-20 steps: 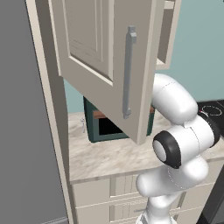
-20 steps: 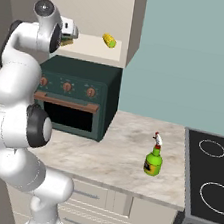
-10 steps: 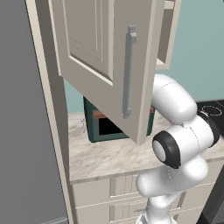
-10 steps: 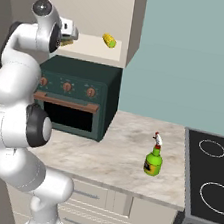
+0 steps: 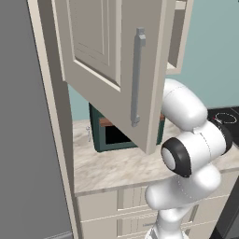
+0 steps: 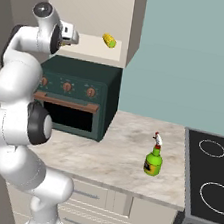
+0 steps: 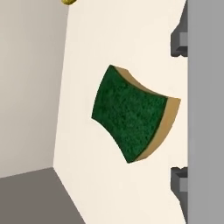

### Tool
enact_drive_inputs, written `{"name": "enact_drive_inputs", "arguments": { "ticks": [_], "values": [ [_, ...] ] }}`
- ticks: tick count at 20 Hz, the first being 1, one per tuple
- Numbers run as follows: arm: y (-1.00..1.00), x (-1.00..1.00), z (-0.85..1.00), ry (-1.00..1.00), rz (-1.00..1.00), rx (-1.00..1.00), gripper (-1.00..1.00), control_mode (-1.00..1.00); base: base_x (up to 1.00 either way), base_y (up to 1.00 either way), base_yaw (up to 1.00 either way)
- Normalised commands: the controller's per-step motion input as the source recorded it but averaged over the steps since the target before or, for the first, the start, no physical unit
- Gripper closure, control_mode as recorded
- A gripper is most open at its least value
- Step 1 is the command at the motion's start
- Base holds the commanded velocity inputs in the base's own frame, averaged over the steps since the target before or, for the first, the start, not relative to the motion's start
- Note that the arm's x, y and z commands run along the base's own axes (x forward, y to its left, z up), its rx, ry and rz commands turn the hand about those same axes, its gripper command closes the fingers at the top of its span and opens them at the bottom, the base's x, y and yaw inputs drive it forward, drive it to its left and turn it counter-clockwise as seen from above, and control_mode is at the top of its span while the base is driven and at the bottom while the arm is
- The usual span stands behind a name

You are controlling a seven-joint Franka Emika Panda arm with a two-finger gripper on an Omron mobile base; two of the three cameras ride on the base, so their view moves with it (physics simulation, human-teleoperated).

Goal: Pick the sponge and spray from the cabinet and place them on the counter.

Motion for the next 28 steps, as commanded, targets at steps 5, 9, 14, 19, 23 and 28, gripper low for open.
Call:
{"name": "enact_drive_inputs", "arguments": {
  "ticks": [5,9,14,19,23,28],
  "values": [
    [0.0,0.27,-0.01,0.02,0.0,0.0,-1.0,-1.0,0.0,0.0,0.0],
    [0.02,0.26,0.0,0.0,0.0,0.0,-1.0,-1.0,0.0,0.0,0.0],
    [0.09,0.19,-0.01,0.0,0.0,0.0,-1.0,-1.0,0.0,0.0,0.0],
    [0.08,0.1,-0.1,0.03,0.0,0.0,-1.0,-1.0,0.0,0.0,0.0],
    [0.0,0.0,-0.12,0.04,0.0,0.0,-1.0,-1.0,0.0,0.0,0.0],
    [0.0,0.11,-0.04,0.02,0.0,0.0,-1.0,-1.0,0.0,0.0,0.0]
  ]
}}
